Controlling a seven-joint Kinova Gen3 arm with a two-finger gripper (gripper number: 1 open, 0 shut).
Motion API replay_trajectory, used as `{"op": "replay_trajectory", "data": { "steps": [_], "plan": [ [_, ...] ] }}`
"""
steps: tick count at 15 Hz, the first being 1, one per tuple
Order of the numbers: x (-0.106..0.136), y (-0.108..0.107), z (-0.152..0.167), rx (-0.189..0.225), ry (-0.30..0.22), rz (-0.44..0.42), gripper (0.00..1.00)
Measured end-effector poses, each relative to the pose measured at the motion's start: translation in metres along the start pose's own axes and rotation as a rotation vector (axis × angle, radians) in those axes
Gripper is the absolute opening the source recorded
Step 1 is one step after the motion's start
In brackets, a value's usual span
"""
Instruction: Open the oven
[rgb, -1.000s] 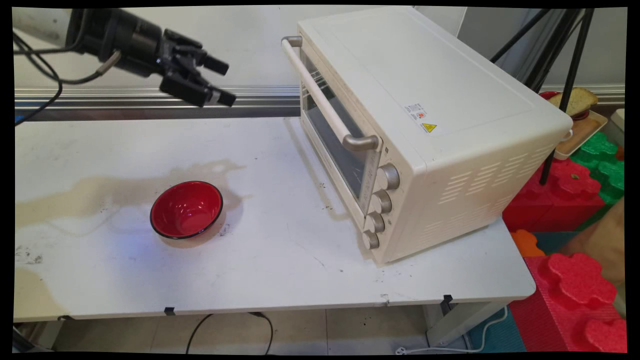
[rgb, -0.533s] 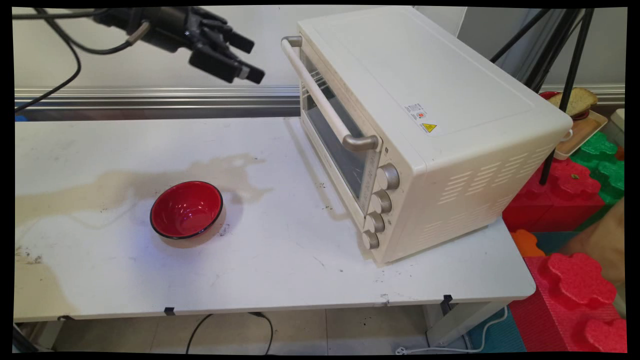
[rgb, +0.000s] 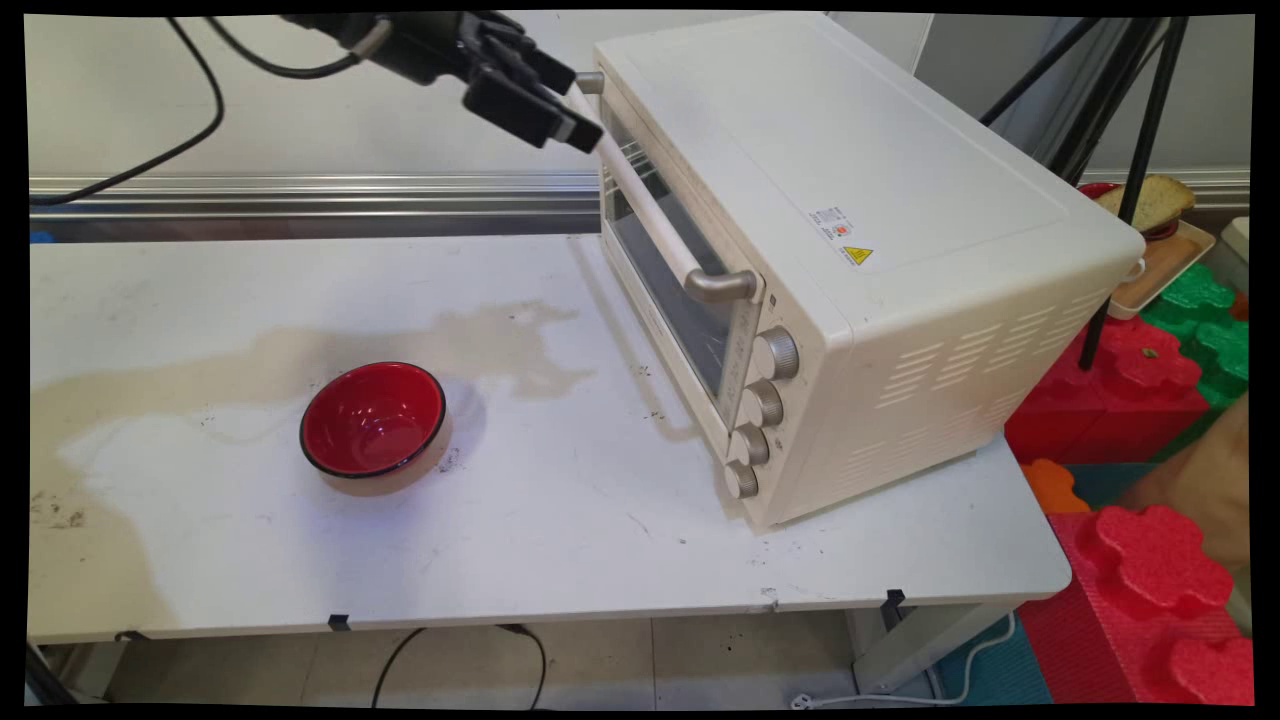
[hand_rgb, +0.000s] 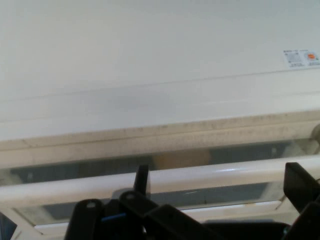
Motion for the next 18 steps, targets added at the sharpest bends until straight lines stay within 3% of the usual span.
{"op": "replay_trajectory", "data": {
  "steps": [10, 11, 18],
  "plan": [
    [0.021, -0.001, 0.045, -0.009, -0.045, -0.012, 1.0],
    [0.022, -0.001, 0.048, -0.008, -0.05, -0.013, 0.0],
    [0.024, -0.004, 0.072, 0.007, -0.096, -0.021, 0.0]
  ]
}}
